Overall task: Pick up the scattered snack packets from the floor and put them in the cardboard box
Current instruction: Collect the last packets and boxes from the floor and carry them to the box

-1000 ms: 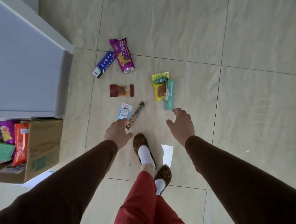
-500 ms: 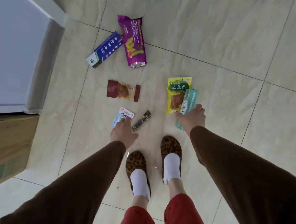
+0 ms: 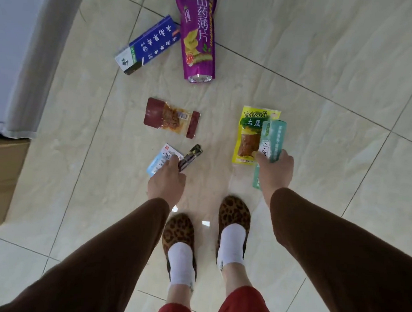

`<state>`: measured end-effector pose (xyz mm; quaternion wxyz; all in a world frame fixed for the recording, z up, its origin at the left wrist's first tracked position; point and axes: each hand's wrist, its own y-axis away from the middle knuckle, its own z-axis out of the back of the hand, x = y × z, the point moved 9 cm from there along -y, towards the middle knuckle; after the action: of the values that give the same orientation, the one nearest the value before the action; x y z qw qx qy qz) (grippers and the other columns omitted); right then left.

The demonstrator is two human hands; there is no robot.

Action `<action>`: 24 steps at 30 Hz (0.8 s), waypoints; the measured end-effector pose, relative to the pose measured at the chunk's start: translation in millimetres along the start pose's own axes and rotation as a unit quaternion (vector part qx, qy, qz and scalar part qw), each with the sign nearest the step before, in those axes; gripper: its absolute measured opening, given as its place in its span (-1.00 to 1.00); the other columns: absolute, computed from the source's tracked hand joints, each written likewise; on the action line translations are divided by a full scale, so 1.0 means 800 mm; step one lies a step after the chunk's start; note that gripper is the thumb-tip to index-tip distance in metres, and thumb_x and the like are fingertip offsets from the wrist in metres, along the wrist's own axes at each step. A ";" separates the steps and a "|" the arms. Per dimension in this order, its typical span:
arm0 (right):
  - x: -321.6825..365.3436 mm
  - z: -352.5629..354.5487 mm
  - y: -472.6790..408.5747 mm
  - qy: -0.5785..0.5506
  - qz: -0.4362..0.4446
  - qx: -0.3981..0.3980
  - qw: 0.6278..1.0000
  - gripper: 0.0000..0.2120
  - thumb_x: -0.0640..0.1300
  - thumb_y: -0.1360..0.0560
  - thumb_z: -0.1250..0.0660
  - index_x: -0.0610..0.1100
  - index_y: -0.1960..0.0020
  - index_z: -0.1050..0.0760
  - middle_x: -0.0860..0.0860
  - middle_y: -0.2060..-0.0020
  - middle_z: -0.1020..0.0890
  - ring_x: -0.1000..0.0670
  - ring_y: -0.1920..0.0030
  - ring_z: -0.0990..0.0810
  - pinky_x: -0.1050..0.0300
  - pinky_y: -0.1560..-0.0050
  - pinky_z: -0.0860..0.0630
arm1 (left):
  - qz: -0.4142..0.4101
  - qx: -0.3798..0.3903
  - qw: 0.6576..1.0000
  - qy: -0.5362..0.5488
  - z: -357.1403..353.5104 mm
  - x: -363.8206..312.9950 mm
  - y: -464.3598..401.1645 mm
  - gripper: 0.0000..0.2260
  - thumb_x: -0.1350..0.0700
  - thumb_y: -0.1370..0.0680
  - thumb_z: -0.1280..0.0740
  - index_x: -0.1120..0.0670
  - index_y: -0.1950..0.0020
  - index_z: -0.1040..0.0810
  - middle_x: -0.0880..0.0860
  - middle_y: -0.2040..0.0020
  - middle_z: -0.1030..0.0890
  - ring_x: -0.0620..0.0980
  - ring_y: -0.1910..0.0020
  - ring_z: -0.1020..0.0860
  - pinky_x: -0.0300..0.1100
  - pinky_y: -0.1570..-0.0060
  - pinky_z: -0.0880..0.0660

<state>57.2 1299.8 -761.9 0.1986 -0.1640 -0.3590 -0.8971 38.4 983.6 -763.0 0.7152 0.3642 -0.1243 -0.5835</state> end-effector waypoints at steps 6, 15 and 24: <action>0.049 -0.055 -0.007 0.089 0.043 0.066 0.993 -0.46 0.19 -0.44 -0.42 -0.11 -0.30 -0.52 -0.04 -0.51 -0.21 -0.21 -0.42 -0.23 -0.17 -0.36 -0.37 | 0.025 -0.042 0.999 -0.003 0.012 0.039 -0.029 -0.68 0.16 -0.54 -0.30 0.26 -0.24 -0.40 0.25 -0.22 -0.41 0.27 -0.13 -0.39 0.18 -0.07 -0.47; 0.051 -0.071 -0.027 0.081 -0.006 -0.014 0.997 0.03 0.01 -0.32 -0.61 -0.09 -0.57 -0.04 -0.22 -0.38 -0.37 -0.28 -0.34 -0.40 -0.26 -0.34 -0.40 | 0.059 -0.054 0.996 0.029 -0.011 0.055 -0.039 -0.24 0.20 -0.36 -0.56 0.09 -0.42 -0.21 0.18 -0.23 -0.36 0.19 -0.17 -0.35 0.13 -0.13 -0.50; 0.057 -0.085 -0.019 0.037 -0.032 0.066 0.997 -0.47 -0.05 -0.37 -0.50 -0.09 -0.27 -0.40 -0.12 -0.11 -0.56 -0.17 -0.20 -0.44 -0.11 -0.13 -0.52 | 0.067 0.000 0.995 0.072 -0.003 0.055 -0.043 -0.53 -0.06 -0.44 -0.50 0.11 -0.17 -0.38 0.09 -0.11 -0.49 0.12 -0.06 -0.49 0.03 -0.03 -0.51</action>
<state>0.3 1250.6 -798.0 0.1928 -0.1056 -0.4150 -0.8829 26.8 942.1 -798.4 0.7597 0.3964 -0.0965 -0.5063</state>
